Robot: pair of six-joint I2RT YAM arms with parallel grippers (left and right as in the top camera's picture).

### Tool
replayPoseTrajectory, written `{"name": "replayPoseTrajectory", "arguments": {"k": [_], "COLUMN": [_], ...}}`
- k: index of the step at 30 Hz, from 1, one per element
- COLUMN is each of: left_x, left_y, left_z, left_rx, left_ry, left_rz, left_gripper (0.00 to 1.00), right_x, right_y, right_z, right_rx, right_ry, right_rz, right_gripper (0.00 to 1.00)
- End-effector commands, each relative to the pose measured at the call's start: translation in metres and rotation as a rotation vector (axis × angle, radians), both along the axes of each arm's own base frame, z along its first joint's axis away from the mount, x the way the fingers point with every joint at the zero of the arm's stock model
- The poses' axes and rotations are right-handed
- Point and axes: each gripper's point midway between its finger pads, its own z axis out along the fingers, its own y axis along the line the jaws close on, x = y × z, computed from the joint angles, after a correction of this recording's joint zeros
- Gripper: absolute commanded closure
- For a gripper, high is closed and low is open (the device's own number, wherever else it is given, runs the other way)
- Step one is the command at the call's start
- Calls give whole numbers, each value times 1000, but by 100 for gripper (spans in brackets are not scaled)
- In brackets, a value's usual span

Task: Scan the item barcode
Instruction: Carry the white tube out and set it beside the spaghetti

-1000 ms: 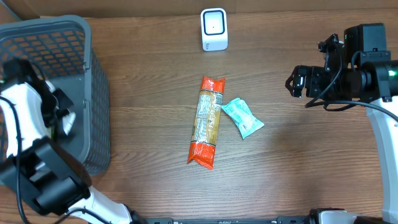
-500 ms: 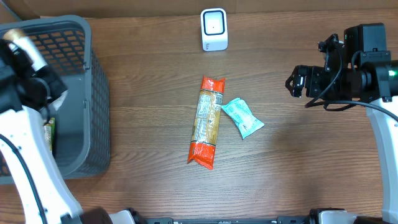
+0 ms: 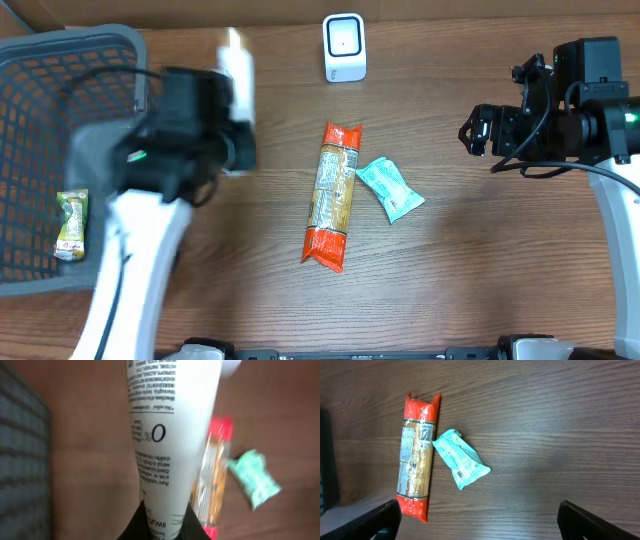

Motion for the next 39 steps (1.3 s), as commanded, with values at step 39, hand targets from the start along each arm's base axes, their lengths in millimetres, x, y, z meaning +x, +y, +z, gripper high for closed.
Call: {"name": "replayPoseTrajectory", "arguments": {"k": [39], "left_x": [21], "left_y": [-114], "left_z": [-77], "left_rx": [28], "left_ry": [237], "left_rz": [-288], "left_gripper": [77], "right_x": [0], "right_y": [2], "right_z": [1], "right_rx": [2], "right_ry": [-5], "right_rz": [3], "right_gripper": [0]}}
